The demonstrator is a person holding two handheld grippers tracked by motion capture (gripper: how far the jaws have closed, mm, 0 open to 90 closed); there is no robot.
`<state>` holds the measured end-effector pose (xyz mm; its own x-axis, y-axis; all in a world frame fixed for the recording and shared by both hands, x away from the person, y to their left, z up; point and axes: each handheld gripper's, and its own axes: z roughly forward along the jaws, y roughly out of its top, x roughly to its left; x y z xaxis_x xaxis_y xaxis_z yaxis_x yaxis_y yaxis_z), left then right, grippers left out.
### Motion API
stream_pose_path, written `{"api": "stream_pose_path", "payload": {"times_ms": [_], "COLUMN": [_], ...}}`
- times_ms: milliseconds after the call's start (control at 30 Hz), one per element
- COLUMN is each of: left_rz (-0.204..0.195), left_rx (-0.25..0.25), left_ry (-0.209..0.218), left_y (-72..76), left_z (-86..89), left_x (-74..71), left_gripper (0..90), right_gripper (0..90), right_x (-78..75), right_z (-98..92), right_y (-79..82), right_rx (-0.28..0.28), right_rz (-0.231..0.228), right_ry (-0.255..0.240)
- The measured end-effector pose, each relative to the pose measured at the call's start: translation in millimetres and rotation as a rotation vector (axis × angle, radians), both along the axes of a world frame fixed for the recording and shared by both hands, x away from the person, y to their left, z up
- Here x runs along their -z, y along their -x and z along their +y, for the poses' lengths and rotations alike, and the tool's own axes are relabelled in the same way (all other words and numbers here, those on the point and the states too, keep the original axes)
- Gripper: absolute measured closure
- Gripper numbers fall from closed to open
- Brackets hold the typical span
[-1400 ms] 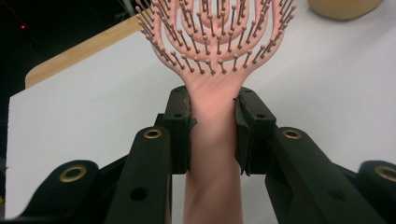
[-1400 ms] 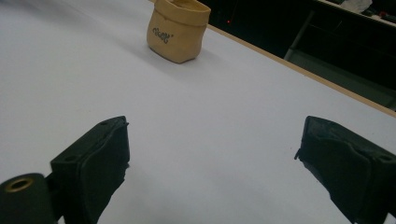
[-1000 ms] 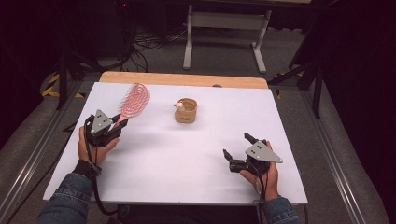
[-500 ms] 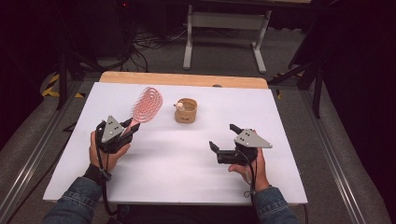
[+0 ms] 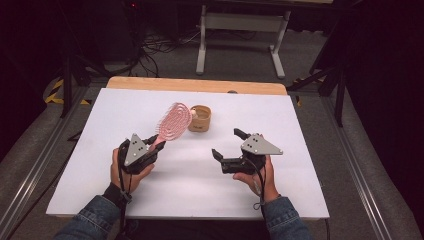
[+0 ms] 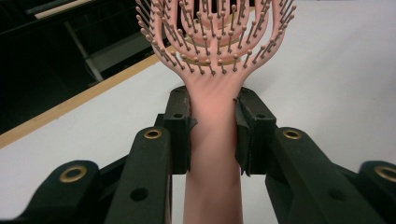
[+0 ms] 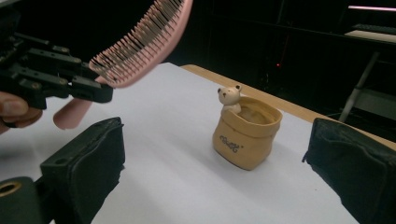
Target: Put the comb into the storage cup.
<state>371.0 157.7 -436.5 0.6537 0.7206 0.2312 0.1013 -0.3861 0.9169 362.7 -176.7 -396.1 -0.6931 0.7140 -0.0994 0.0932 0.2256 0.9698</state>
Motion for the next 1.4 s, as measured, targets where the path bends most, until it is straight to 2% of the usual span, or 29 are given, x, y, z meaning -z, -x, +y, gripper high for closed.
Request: {"api": "stream_pose_path", "payload": {"times_ms": [133, 233, 367, 600, 667, 833, 900, 933, 1067, 1167, 1233, 1300, 1400], "left_rz": [-0.008, -0.012, -0.025, -0.031, -0.04, -0.054, -0.072, -0.077, -0.104, -0.161, -0.182, -0.183, -0.196], "left_rx": [0.02, 0.028, 0.043, 0.064, 0.075, 0.108, 0.115, 0.118, 0.127, 0.136, 0.133, 0.138, 0.14], "left_ry": [-0.017, -0.026, -0.052, -0.088, -0.094, -0.126, -0.141, -0.147, -0.17, -0.224, -0.241, -0.247, -0.26], "left_y": [4.2, 6.4, 10.1, 14.7, 17.6, 23.4, 26.2, 27.3, 31.3, 36.9, 39.2, 39.9, 40.6], "left_z": [-9.3, -14.3, -22.0, -32.2, -35.8, -44.6, -48.1, -49.5, -53.7, -58.5, -60.6, -61.5, -62.5], "left_x": [2.2, 4.1, 6.6, 10.1, 10.7, 13.0, 14.0, 14.3, 15.7, 16.7, 17.4, 18.0, 18.7], "left_gripper": [70.1, 70.1, 70.1, 70.1, 70.1, 70.1, 70.1, 70.1, 70.1, 70.0, 70.1, 70.1, 70.1], "right_gripper": [5.0, 5.2, 5.2, 5.2, 5.2, 6.0, 7.0, 7.6, 10.0, 12.5, 14.7, 19.1, 24.6], "right_x": [-2.6, -3.1, -1.6, 3.9, 5.4, 8.6, 10.1, 11.6, 12.9, 13.3, 12.4, 12.0, 12.5], "right_z": [6.3, 11.4, 16.8, 22.6, 25.0, 27.1, 26.8, 27.4, 27.8, 27.1, 27.5, 26.1, 22.7], "right_y": [2.3, 5.2, 8.0, 9.3, 9.8, 10.4, 11.2, 10.7, 10.6, 11.5, 12.9, 13.2, 11.7], "right_rx": [-0.038, -0.052, -0.077, -0.095, -0.098, -0.108, -0.105, -0.113, -0.115, -0.12, -0.126, -0.125, -0.14], "right_rz": [0.014, 0.019, 0.033, 0.07, 0.076, 0.088, 0.088, 0.103, 0.115, 0.113, 0.104, 0.101, 0.123], "right_ry": [-0.027, -0.019, -0.033, -0.05, -0.041, -0.054, -0.071, -0.08, -0.091, -0.114, -0.114, -0.13, -0.169]}}
